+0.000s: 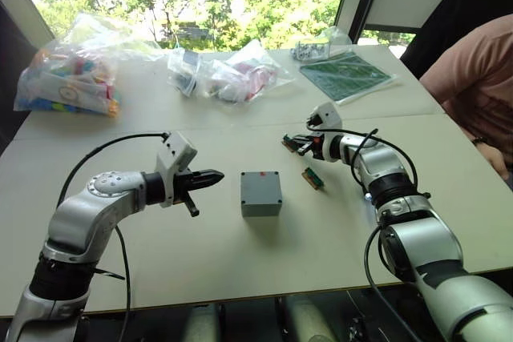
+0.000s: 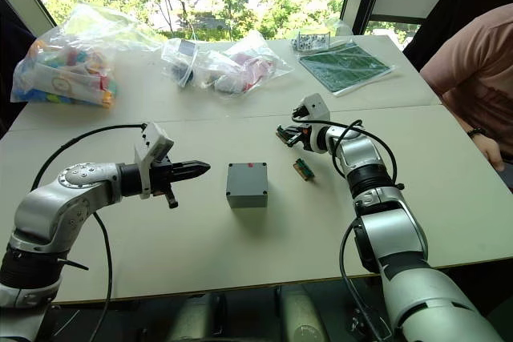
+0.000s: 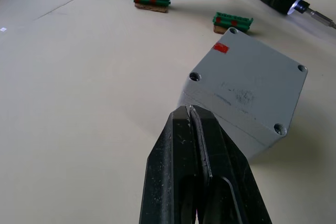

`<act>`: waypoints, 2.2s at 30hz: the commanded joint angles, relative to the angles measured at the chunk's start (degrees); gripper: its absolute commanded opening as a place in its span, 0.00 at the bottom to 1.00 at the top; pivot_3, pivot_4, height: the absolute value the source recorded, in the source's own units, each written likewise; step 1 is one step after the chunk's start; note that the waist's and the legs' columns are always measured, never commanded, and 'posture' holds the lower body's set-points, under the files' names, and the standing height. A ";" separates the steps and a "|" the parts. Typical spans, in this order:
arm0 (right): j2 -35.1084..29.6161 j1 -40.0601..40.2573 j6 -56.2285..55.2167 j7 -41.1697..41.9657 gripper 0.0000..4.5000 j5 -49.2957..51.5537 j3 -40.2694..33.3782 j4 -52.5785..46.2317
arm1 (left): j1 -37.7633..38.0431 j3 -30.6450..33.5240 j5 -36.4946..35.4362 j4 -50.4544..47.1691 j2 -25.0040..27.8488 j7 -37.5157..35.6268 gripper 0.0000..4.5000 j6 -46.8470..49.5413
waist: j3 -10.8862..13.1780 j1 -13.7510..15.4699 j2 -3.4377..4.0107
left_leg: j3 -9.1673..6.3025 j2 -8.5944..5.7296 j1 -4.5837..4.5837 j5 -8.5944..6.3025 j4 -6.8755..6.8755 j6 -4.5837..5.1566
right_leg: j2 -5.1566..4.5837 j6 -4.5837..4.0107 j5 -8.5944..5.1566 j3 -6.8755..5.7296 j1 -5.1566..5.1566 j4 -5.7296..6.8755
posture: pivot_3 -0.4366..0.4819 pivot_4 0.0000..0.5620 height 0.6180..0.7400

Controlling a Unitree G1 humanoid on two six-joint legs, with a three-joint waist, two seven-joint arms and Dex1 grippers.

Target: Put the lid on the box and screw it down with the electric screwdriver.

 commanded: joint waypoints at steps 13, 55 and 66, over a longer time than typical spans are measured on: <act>-6.51 8.54 12.60 7.18 0.00 10.82 -6.51 -35.79 | -0.18 2.64 -3.38 -2.46 3.05 -3.34 0.00 -0.24 | 0.01 0.30 0.01 | -0.01 0.00 -0.05 0.00 0.00 0.00 | -0.01 0.00 -0.01 0.00 -0.02 -0.03 | 0.48 0.27 1.00; -10.30 23.87 20.61 6.44 0.00 15.63 3.32 -58.54 | 2.64 0.84 -6.81 -5.75 7.60 -4.54 0.00 0.18 | 0.01 0.16 0.00 | 0.01 0.00 -0.10 0.00 -0.03 0.00 | 0.00 -0.18 -0.24 0.02 -0.14 -0.04 | 0.48 0.27 1.00; -10.94 24.28 20.68 6.40 0.00 15.09 3.59 -58.26 | 2.19 0.32 -6.58 -5.26 7.41 -4.85 0.00 -0.27 | 0.01 0.16 0.00 | 0.01 0.00 -0.10 0.00 -0.03 0.00 | 0.00 -0.18 -0.24 0.02 -0.14 -0.04 | 0.48 0.27 1.00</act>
